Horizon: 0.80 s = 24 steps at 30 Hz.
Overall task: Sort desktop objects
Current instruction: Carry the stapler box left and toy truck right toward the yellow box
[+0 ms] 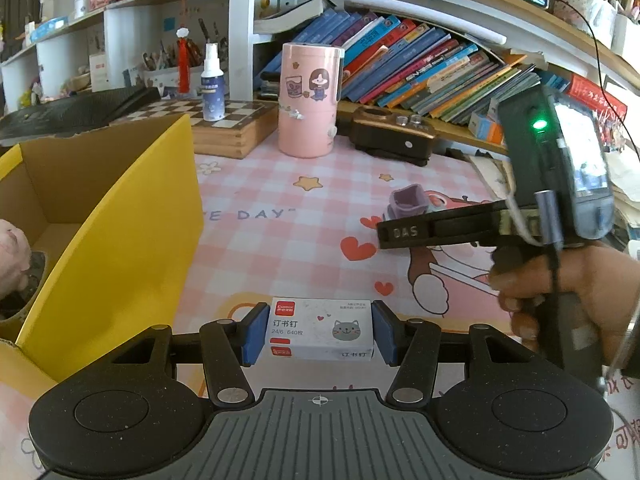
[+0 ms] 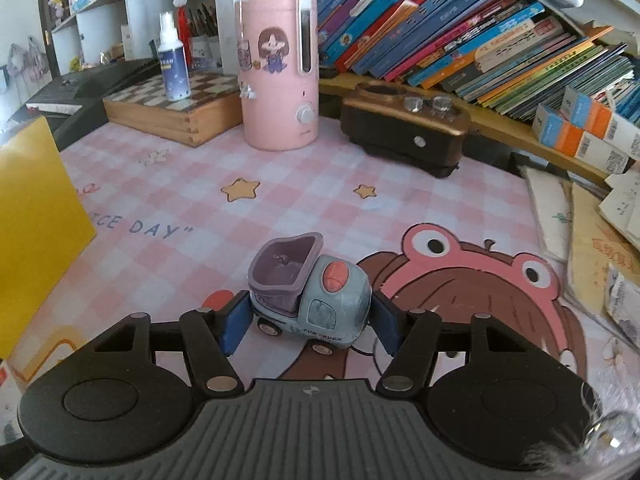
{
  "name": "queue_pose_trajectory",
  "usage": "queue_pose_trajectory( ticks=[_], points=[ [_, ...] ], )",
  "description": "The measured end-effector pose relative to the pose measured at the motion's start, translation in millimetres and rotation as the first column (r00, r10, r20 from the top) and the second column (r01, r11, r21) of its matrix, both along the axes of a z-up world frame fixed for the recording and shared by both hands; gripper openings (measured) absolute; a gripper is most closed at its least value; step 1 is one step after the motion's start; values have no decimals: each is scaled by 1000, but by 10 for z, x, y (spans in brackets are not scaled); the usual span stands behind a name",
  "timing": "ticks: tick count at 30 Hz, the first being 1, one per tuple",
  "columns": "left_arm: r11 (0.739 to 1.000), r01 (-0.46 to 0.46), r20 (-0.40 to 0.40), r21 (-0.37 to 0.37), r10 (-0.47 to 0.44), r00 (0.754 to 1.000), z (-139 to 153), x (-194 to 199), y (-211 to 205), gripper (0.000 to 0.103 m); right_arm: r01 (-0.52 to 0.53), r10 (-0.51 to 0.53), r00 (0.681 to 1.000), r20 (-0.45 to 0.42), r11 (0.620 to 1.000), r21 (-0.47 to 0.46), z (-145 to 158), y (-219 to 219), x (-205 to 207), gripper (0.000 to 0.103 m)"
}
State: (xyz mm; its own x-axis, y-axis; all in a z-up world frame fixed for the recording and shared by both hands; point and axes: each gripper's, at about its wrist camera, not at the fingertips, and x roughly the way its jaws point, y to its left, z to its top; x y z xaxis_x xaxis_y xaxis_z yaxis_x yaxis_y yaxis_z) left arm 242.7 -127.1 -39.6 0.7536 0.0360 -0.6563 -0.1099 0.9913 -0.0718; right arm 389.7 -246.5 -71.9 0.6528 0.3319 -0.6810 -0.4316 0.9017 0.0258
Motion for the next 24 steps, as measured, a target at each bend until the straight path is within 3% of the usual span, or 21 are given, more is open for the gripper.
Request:
queue_pose_trajectory(
  ticks=[24],
  points=[
    [999, 21, 69, -27, -19, 997, 236, -582, 105, 54, -55, 54, 998, 20, 997, 51, 446, -456, -1303, 61]
  ],
)
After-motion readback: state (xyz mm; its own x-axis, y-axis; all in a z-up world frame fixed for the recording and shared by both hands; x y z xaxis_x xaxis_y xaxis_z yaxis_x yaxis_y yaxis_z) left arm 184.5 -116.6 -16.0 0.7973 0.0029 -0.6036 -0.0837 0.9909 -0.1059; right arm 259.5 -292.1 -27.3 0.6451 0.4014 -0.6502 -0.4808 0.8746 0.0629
